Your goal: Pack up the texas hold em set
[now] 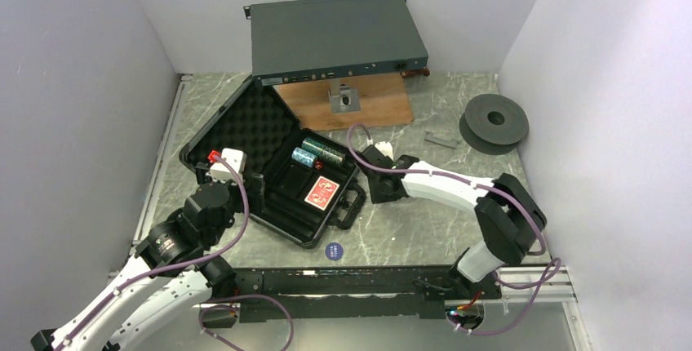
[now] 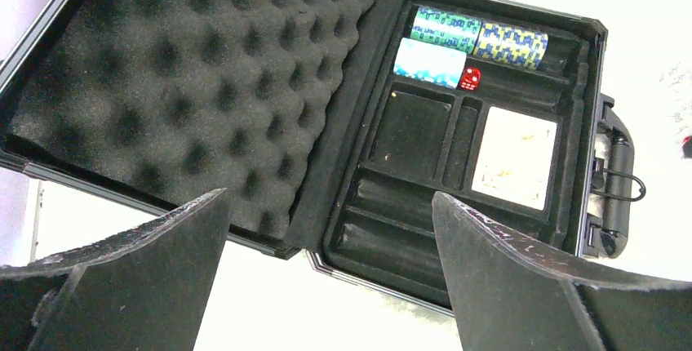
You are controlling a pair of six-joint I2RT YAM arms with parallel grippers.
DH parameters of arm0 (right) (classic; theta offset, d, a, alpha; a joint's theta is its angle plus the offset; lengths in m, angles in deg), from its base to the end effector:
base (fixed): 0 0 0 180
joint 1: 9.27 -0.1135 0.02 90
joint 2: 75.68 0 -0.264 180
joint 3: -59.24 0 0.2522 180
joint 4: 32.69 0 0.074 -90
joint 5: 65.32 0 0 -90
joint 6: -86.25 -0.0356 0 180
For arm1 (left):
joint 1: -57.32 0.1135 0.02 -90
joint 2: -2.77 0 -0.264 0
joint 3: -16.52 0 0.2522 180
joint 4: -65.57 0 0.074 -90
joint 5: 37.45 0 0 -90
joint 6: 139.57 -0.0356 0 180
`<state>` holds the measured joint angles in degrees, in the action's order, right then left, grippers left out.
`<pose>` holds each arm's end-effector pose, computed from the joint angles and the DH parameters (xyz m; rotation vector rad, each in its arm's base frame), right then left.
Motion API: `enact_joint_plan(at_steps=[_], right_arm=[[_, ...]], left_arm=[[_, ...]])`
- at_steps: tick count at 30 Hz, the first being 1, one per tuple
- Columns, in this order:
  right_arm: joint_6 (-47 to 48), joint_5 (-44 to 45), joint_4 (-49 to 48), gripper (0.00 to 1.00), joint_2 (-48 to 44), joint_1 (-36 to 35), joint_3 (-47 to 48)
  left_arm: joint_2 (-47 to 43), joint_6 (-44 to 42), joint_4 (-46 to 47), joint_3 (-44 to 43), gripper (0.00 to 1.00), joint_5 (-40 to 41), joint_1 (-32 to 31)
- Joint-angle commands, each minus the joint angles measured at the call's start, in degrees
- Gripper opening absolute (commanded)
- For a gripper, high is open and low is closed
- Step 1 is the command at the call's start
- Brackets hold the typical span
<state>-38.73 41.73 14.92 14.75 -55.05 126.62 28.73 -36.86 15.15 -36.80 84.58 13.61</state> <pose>0.2096 0.2004 0.1768 -0.1851 2.6891 -0.0102 0.0871 -0.0572 0.3042 0.1584 1.9043 -0.1119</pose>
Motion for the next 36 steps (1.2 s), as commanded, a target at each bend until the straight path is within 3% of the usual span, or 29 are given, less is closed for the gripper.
enact_joint_plan(at_steps=[1, 12, 36], right_arm=[[3.6, 2.56, 1.89, 0.0, -5.88, 0.25, 6.06], [9.01, -3.04, -3.2, 0.0, -2.89, 0.25, 15.52], [9.39, -9.75, -9.49, 0.0, 16.78, 0.25, 30.18]], left_arm=[[-0.48, -1.02, 1.75, 0.26, 0.99, 1.51, -0.02], [0.85, -0.56, 1.37, 0.16, 0.99, 3.01, -0.07], [-0.28, -0.72, 2.28, 1.41, 0.99, 8.49, -0.06]])
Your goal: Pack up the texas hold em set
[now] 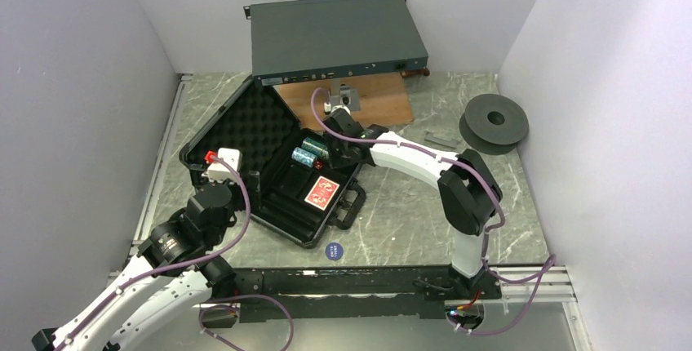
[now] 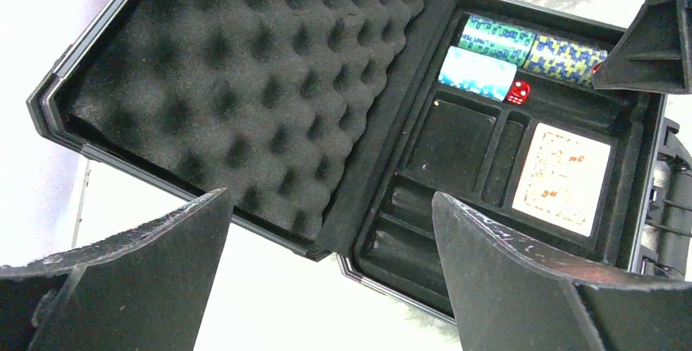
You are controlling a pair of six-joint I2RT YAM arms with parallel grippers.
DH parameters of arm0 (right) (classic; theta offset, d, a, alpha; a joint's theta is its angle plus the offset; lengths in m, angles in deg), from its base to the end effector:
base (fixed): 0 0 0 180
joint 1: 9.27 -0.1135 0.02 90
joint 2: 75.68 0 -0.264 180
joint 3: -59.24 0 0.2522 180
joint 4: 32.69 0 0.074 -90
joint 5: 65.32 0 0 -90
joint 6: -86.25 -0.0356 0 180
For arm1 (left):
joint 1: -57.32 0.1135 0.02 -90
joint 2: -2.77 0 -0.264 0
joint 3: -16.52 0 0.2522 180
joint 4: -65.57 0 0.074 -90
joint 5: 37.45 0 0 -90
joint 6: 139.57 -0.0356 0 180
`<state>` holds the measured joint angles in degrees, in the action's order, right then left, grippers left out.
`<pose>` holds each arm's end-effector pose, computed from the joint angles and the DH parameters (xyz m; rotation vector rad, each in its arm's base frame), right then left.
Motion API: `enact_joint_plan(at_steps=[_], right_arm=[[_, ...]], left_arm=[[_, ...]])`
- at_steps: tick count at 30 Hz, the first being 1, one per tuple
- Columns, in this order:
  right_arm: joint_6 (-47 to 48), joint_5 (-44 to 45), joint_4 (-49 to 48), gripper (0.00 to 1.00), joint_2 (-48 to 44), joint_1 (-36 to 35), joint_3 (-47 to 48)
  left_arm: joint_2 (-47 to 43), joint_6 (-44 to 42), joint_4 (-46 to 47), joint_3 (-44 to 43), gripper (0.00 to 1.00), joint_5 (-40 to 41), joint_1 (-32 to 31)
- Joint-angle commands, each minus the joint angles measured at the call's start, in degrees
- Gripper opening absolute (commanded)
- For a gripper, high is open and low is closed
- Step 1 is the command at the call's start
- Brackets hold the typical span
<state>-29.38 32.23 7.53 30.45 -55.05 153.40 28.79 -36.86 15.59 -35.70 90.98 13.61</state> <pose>0.2872 0.2885 0.2285 -0.3828 2.4785 0.3668 0.0892 -0.0547 0.2996 0.0890 1.8901 -0.0021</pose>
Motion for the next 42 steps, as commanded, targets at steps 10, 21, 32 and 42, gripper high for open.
enact_joint_plan(at_steps=[10, 21, 32, 42], right_arm=[[-0.12, -0.17, -2.24, 0.0, 4.15, 0.22, 4.58], [-0.04, -2.26, -1.77, 0.07, 6.53, 0.21, 6.36], [-0.4, -1.49, -1.5, 0.34, 6.73, 0.25, 6.55], [-0.48, -0.8, -0.94, 0.5, 5.58, 0.25, 6.52]], left_arm=[[-0.09, -0.89, 1.93, 0.39, 0.99, 1.85, 0.08], [0.01, -1.26, 2.3, 0.56, 0.99, 1.63, 0.07], [-0.18, -1.37, 2.52, 0.75, 0.99, 1.65, 0.15], [-0.37, -1.48, 2.61, 0.86, 0.99, 1.56, 0.23]])
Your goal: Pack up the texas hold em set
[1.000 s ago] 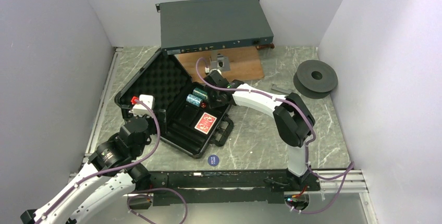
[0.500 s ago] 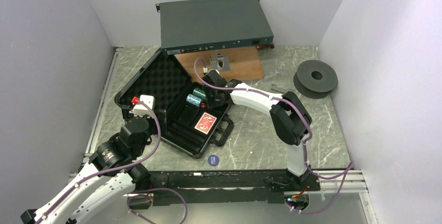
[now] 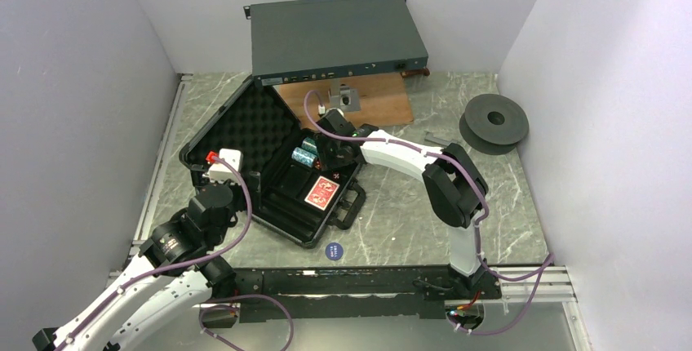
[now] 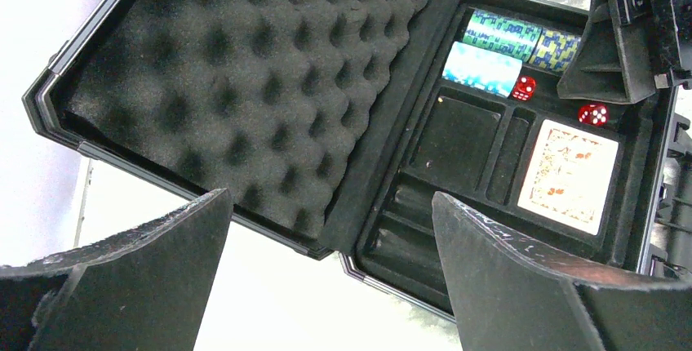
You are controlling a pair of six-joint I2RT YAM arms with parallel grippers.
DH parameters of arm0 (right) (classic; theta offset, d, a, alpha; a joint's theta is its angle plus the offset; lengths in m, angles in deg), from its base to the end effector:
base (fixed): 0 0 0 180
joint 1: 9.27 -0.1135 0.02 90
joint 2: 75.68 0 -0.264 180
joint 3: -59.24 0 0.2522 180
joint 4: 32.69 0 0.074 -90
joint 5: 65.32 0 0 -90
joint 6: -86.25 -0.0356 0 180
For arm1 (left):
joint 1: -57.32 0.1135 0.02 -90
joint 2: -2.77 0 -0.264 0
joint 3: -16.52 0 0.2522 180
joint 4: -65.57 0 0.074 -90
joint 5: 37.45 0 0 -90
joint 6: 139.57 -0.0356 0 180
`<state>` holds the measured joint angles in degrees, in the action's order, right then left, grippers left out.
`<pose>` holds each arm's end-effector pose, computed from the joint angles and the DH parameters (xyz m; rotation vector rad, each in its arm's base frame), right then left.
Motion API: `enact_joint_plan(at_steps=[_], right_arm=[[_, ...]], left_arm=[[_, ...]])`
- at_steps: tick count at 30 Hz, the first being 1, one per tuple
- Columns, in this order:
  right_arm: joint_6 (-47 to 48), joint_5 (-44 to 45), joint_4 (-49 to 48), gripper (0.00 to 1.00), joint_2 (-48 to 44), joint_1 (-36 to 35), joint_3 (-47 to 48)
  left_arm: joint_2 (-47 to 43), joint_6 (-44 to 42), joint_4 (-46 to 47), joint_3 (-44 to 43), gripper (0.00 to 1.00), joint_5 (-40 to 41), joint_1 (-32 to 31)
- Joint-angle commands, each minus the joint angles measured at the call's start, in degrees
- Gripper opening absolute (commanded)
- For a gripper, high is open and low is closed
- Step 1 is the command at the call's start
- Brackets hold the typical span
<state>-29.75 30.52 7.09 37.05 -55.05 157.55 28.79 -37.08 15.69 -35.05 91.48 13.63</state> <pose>0.3027 0.3058 0.2054 -0.3969 2.5212 0.3777 0.0899 -0.0549 0.2962 0.0911 1.8949 0.0147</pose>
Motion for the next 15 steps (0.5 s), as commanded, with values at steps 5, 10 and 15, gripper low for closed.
enact_joint_plan(at_steps=[5, 10, 15], right_arm=[[-0.57, 0.71, -1.3, 0.63, -3.8, 0.11, 0.93], [-0.4, 0.59, -2.9, 0.74, -9.28, -0.08, -2.31], [0.48, 2.11, -0.68, 0.76, -12.61, -0.73, -2.93]], left_arm=[[-0.44, -1.23, 2.45, 0.18, 0.99, 1.06, 0.19], [-0.32, -1.24, 2.38, 0.02, 0.99, 0.62, 0.32], [-0.44, -1.21, 2.37, 0.0, 0.99, 0.44, 0.31]])
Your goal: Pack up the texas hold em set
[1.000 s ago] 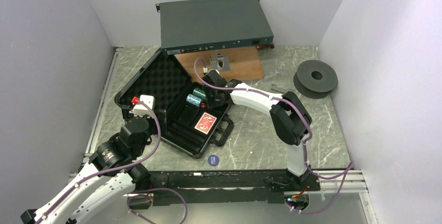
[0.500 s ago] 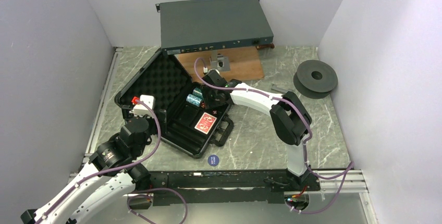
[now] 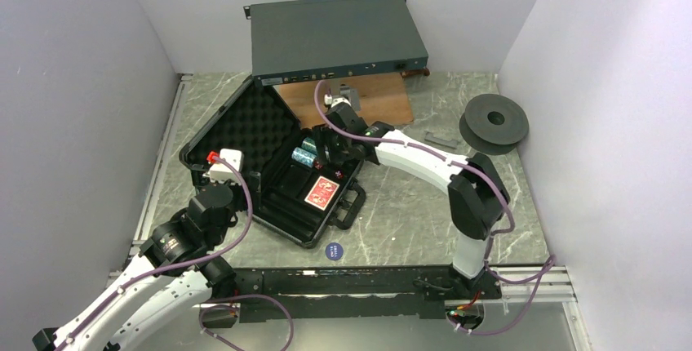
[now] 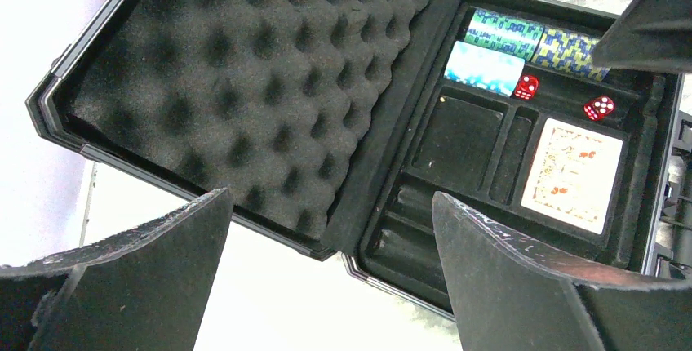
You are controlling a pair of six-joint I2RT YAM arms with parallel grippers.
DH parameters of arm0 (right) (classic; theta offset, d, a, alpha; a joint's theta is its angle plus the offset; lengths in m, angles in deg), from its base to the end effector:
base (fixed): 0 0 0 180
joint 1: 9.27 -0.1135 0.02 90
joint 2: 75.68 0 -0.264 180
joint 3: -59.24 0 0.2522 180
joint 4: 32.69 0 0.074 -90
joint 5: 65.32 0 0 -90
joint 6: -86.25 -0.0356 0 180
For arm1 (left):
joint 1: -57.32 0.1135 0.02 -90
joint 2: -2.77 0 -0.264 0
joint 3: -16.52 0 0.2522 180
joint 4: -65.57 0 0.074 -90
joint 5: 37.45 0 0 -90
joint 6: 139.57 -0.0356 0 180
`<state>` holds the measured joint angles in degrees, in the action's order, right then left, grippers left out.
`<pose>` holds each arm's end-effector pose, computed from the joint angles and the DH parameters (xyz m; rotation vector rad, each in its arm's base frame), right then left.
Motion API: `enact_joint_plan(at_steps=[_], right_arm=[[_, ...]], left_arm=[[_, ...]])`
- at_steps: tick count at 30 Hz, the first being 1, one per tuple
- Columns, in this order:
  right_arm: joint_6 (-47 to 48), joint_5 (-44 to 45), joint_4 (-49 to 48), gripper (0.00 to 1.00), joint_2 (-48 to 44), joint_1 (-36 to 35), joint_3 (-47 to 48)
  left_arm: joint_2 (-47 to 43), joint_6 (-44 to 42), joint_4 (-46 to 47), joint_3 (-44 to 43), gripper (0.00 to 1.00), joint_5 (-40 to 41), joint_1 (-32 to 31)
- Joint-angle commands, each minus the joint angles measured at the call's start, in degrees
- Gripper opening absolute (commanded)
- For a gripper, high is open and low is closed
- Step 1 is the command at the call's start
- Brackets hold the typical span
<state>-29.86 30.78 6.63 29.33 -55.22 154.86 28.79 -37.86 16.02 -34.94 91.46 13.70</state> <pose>0.2874 0.2916 0.2451 -0.3756 2.4350 0.4398 0.0902 -0.0551 0.2961 0.1012 1.8916 0.0221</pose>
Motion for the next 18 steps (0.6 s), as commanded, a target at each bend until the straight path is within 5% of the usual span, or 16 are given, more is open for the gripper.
enact_joint_plan(at_steps=[1, 12, 15, 18], right_arm=[[0.62, 2.08, 0.37, 0.76, -5.51, -0.66, -0.36], [3.17, 11.82, 8.55, 0.77, -12.2, -5.89, -2.15], [2.59, 15.39, 8.78, 0.99, -15.73, -7.58, -3.77], [1.93, 16.25, 5.59, 1.0, -19.92, -7.83, -6.76]], left_arm=[[-0.51, -0.44, 2.04, -0.1, 0.99, 0.5, 0.27], [-0.94, 0.37, 0.44, -1.24, 0.99, 0.07, 0.25], [-1.61, -0.83, 1.21, -0.91, 0.99, -1.1, 0.26], [-1.78, -0.33, 0.63, -1.25, 0.99, -2.09, 0.27]])
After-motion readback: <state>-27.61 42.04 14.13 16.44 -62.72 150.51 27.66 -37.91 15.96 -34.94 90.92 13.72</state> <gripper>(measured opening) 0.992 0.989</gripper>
